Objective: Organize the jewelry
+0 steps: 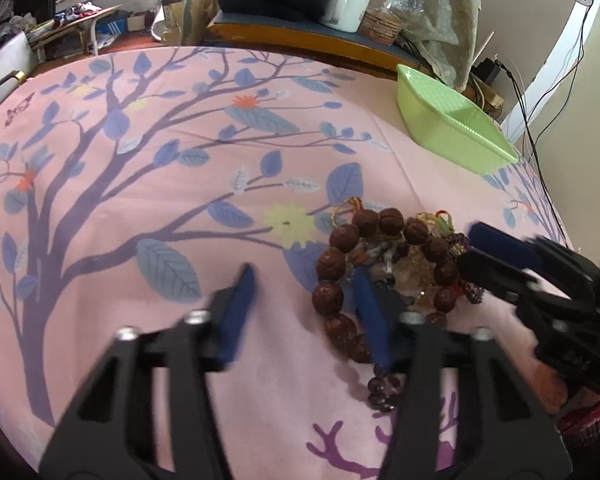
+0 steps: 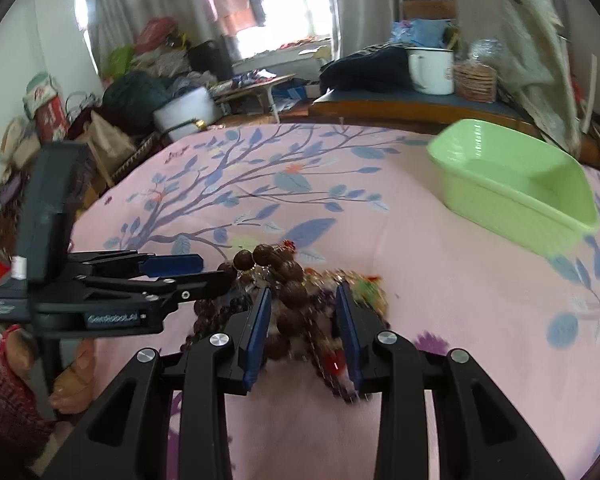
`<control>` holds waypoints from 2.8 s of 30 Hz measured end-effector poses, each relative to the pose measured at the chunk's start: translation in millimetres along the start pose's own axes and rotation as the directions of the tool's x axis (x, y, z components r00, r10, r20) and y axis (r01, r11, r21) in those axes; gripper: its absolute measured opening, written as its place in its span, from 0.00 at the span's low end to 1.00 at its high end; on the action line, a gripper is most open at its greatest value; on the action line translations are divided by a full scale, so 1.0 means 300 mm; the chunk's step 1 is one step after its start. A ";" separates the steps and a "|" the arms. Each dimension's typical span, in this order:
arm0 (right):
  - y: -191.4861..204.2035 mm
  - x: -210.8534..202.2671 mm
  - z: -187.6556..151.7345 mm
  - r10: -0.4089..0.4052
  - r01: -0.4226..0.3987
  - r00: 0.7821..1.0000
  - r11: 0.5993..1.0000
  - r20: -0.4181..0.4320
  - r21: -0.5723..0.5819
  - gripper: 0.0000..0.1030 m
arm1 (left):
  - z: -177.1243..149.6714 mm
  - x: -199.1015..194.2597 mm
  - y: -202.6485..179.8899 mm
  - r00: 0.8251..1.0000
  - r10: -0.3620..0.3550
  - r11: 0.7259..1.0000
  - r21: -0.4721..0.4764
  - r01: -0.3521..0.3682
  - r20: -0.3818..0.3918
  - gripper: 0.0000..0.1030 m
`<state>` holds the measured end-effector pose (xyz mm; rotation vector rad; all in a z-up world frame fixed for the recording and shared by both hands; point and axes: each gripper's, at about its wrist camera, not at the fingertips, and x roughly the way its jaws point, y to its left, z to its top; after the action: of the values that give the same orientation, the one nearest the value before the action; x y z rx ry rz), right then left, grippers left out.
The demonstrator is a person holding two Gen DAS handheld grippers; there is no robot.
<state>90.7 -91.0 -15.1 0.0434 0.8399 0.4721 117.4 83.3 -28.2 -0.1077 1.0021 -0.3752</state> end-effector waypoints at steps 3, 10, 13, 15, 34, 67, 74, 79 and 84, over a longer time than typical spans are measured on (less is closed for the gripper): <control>0.009 0.057 0.010 0.009 -0.011 0.999 0.999 -0.034 -0.031 0.00 | -0.010 0.009 -0.010 1.000 -0.031 1.000 -0.003 0.031 -0.007 0.15; 0.041 -0.121 0.028 0.055 -0.050 0.994 0.998 0.100 -0.043 0.00 | -0.006 -0.126 -0.044 0.992 -0.078 0.997 -0.015 0.080 0.101 0.15; 0.070 -0.253 0.037 0.062 -0.049 0.978 0.996 0.199 -0.072 0.00 | 0.011 -0.243 -0.097 0.976 -0.119 0.993 0.021 0.117 0.180 0.15; 0.078 -0.319 0.046 0.072 -0.054 0.967 0.995 0.244 -0.079 0.00 | 0.023 -0.308 -0.143 0.967 -0.124 0.992 0.061 0.113 0.222 0.15; -0.163 -0.490 0.108 -0.027 0.003 0.930 0.998 0.366 0.066 0.00 | 0.229 -0.270 -0.413 0.959 -0.186 0.971 0.192 0.145 0.213 0.15; -0.510 -0.378 0.039 -0.062 -0.060 0.922 0.953 0.383 0.298 0.49 | 0.362 -0.037 -0.370 0.981 -0.133 0.985 0.132 0.115 0.141 0.23; -0.296 -0.313 -0.100 0.073 -0.112 0.979 0.973 0.190 0.203 0.43 | 0.046 -0.153 -0.236 0.990 -0.115 0.985 0.141 0.103 0.083 0.23; -0.168 -0.230 -0.161 0.080 -0.087 0.994 0.991 0.077 0.103 0.11 | -0.144 -0.157 -0.174 0.984 -0.177 0.978 0.115 0.175 0.000 0.23; -0.115 -0.147 -0.149 0.078 -0.078 0.997 0.996 -0.003 0.048 0.06 | -0.285 -0.157 -0.203 0.971 -0.228 0.953 0.189 0.239 -0.077 0.23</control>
<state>46.3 -147.1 -21.7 0.1195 0.8566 0.5260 7.4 50.4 -20.7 -0.0371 1.0027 -0.6953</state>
